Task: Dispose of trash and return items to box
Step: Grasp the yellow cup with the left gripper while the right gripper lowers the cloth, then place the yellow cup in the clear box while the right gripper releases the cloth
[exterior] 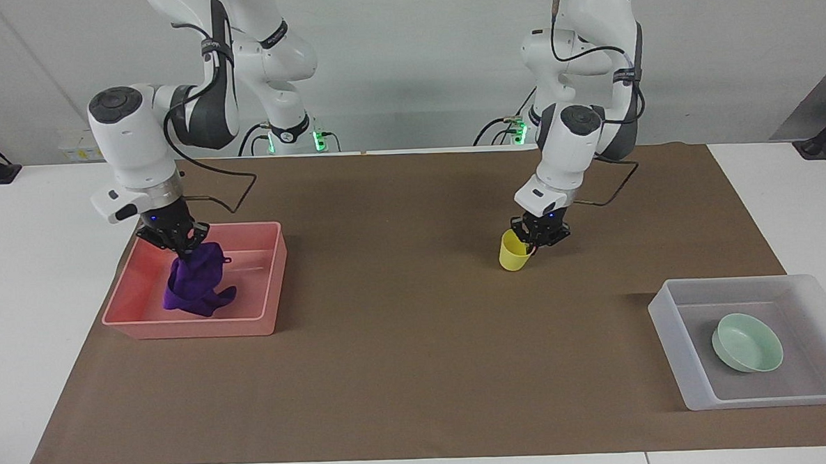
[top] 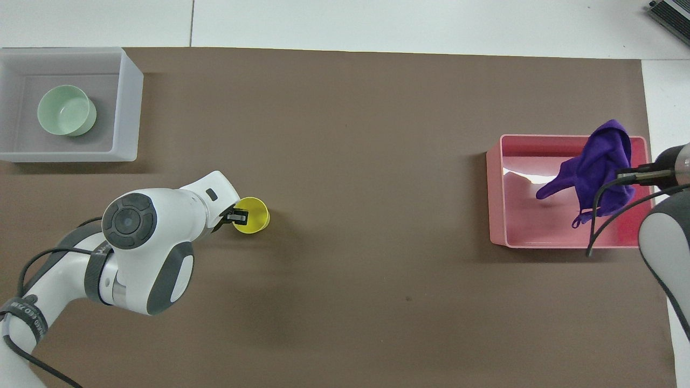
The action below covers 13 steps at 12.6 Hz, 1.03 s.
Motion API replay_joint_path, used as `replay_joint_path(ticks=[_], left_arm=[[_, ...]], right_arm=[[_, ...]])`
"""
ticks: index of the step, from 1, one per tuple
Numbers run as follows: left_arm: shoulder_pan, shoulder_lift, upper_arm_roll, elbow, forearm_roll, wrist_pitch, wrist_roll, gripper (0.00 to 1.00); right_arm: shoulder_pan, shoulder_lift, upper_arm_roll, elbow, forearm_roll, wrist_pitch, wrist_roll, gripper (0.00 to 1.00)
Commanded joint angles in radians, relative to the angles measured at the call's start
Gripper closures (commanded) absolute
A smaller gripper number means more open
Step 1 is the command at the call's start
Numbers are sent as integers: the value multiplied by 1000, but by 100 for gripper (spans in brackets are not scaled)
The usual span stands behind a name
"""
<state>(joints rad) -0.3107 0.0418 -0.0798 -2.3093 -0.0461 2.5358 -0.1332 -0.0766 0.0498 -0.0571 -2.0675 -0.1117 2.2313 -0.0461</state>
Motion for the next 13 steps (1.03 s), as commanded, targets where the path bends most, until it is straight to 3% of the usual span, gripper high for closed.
replay_joint_path(ticks=[1,3,5,6,7,8,9,13], left_arm=[[-1,-14,20,52,-6,-63,4,100],[56,-16,26,149,-6,-159,9,100],[125,-10,26,212,-6,-166,20,100],[162,0,26,237,-6,-160,52,100],[194,7,26,261,-6,-152,84,100],[231,33,26,307,-6,-164,107,100],[258,49,26,350,-6,-176,121,100],[379,134,25,502,-6,-235,214,100]], right_arm=[[-18,30,14,-40,36,45,49,100],[-18,70,16,-45,52,83,55,100],[-18,90,16,-45,52,91,64,100],[-18,90,16,-45,52,88,66,88],[-9,91,16,-37,52,79,69,56],[-6,87,16,-34,52,71,84,15],[-6,73,17,-28,52,56,86,0],[11,41,57,111,50,-148,162,0]])
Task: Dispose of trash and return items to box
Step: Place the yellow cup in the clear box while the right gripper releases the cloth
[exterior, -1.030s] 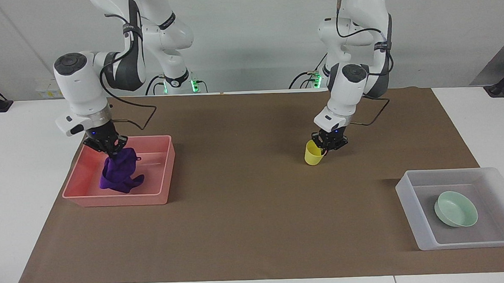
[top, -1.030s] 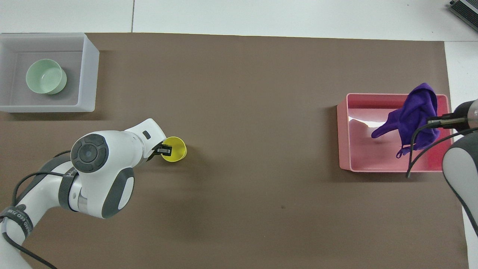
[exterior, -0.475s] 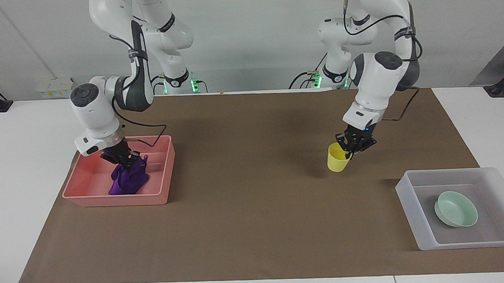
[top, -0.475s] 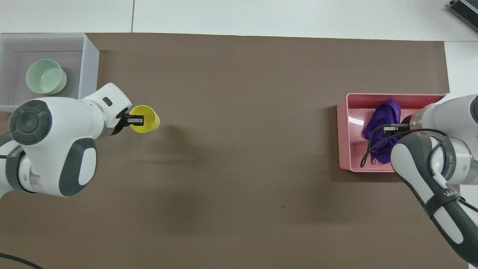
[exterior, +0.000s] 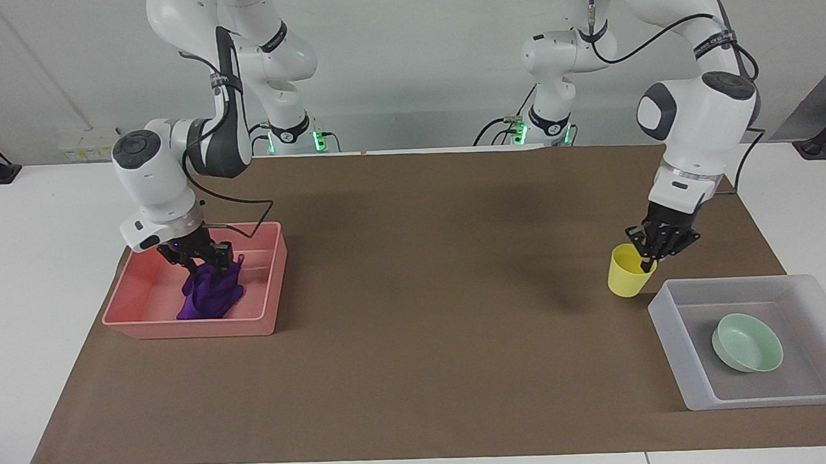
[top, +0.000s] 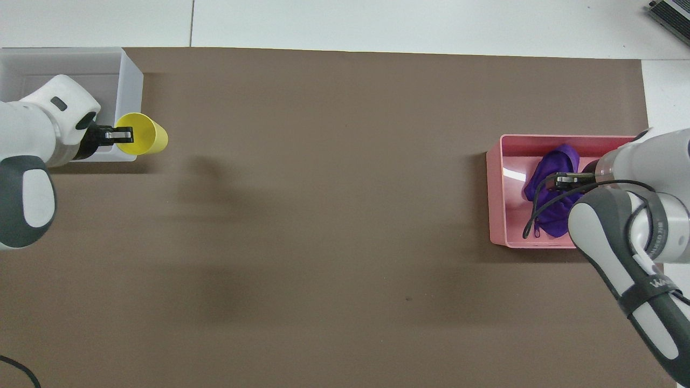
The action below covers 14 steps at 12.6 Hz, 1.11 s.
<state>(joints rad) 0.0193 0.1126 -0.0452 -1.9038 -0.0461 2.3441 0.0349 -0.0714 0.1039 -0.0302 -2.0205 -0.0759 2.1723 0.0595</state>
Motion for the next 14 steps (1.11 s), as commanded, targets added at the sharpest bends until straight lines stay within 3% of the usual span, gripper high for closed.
replay_joint_path(ticks=[1,6,9,12,14], left_arm=[[77,88,-9,135,-3,-52,62,100],[207,235,-12,401,-9,-187,91,100],[244,375,-15,584,-8,-252,91,100],[287,493,-22,676,-9,-246,91,100],[291,512,-18,674,-9,-232,89,100]], right_arm=[[25,-16,33,80,15,-116,94,0],[102,-110,36,103,15,-204,212,0],[94,-127,35,259,16,-397,203,0],[88,-128,29,399,19,-561,168,0],[94,-136,12,431,21,-621,128,0]])
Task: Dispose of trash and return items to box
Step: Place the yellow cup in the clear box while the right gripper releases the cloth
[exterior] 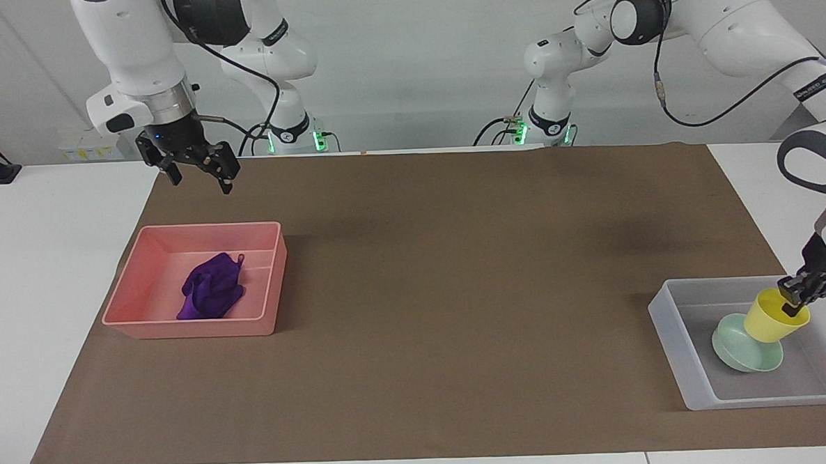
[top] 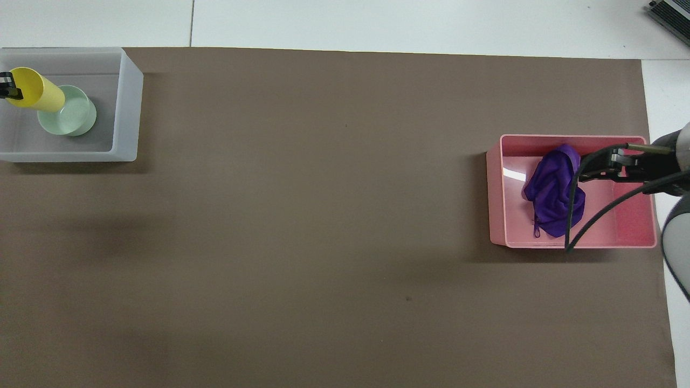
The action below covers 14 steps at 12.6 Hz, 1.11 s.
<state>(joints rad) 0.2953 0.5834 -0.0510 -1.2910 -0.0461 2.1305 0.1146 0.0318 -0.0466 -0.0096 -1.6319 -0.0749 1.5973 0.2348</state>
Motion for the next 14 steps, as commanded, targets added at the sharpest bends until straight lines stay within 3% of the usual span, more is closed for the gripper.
replay_joint_path(ticks=[1,4,11,14], left_arm=[[16,61,-13,62,-11,-14,10,100],[39,72,-12,30,-24,-14,10,100],[39,41,-9,-80,-78,68,10,100],[36,39,-6,-82,-66,80,10,97]], right_arm=[[-3,8,-41,64,21,-75,-69,0],[-24,1,-70,84,89,-129,-121,0],[-17,-18,-55,41,93,-91,-98,0],[-16,-35,-55,15,92,-83,-94,0]])
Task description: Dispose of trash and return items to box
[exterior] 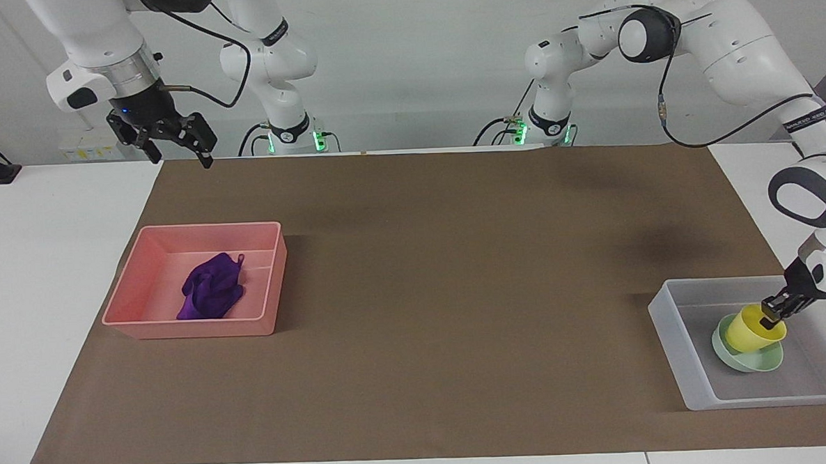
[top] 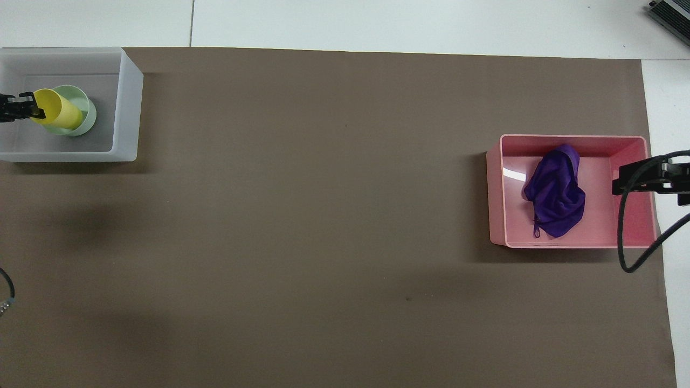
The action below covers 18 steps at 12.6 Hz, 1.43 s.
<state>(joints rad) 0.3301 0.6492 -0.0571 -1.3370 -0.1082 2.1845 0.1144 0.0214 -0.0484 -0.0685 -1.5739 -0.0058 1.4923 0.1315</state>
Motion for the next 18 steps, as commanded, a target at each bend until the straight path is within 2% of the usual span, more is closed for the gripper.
replay_joint_path(ticks=[1,2,3,4,5,6,8,9,11,14,18], left_arm=[[4,-26,0,-34,2,23,11,79],[4,-26,0,-30,2,12,11,69],[1,-26,0,-28,2,9,11,51],[-3,-26,2,-28,4,15,11,27],[-6,-26,3,-25,4,6,13,20],[-6,-28,2,-15,14,-8,14,17],[-16,-61,-1,-22,47,-9,57,3],[-40,-94,-1,-34,45,-11,57,0],[-78,-181,0,-103,45,-8,59,0],[-161,-366,0,-314,50,8,62,0],[-278,-538,0,-493,53,11,45,0]], right_arm=[[-4,-33,6,-43,23,23,8,0],[-3,-34,6,-49,18,23,4,0],[14,-39,6,-57,6,26,-1,0],[15,-42,6,-64,3,37,-3,0],[17,-45,6,-70,-5,42,-3,0],[17,-45,6,-71,-11,45,-6,0],[17,-45,6,-69,-11,45,-6,0],[17,-44,6,-69,-11,45,-6,0],[17,-44,6,-64,-40,45,-18,0],[9,-41,6,-60,-25,45,-32,0],[12,-41,6,-60,-20,43,-7,0]])
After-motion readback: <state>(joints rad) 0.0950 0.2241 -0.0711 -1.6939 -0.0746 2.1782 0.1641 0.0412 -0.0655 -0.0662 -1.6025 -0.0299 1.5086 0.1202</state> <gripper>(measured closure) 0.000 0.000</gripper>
